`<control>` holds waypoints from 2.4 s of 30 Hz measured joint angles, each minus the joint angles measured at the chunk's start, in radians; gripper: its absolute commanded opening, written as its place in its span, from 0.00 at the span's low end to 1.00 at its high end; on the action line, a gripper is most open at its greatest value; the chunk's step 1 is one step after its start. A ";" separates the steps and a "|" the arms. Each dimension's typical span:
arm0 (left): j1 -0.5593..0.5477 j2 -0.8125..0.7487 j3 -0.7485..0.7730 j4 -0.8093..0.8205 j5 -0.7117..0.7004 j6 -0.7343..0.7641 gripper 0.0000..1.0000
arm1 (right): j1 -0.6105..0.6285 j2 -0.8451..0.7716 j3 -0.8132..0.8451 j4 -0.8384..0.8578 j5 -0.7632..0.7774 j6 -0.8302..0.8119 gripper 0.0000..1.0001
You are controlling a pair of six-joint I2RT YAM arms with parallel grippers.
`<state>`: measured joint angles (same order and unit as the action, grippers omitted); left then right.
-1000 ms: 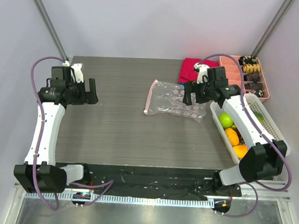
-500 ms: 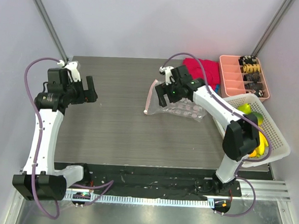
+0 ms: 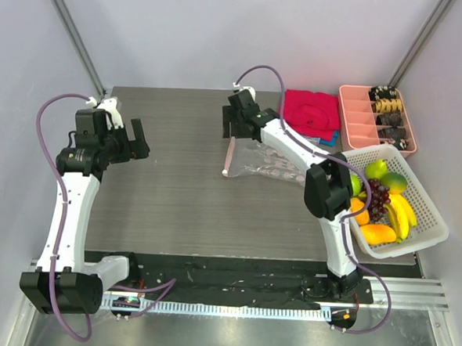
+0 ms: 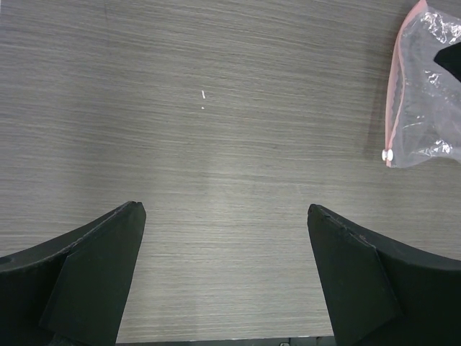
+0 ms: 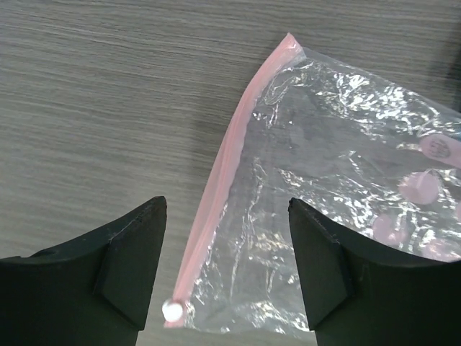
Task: Place the food in the zip-top bag and seal the zipper
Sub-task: Pick up the zipper food storage bag at the center of the board.
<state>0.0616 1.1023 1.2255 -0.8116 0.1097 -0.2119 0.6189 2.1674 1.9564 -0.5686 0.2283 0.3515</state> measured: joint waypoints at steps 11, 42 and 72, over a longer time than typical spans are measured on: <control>0.000 0.006 -0.034 0.008 -0.011 0.001 1.00 | 0.008 0.148 0.034 -0.013 0.037 0.066 0.56; 0.000 0.028 -0.065 0.011 -0.011 0.014 1.00 | -0.018 0.212 0.067 -0.022 -0.123 0.093 0.01; -0.004 0.131 0.163 0.094 0.406 -0.083 0.94 | -0.092 -0.313 -0.614 0.678 -0.740 0.662 0.01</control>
<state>0.0578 1.2331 1.3884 -0.7174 0.5156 -0.2947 0.5270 1.8545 1.3422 0.1097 -0.5117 1.0138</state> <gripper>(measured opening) 0.963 0.017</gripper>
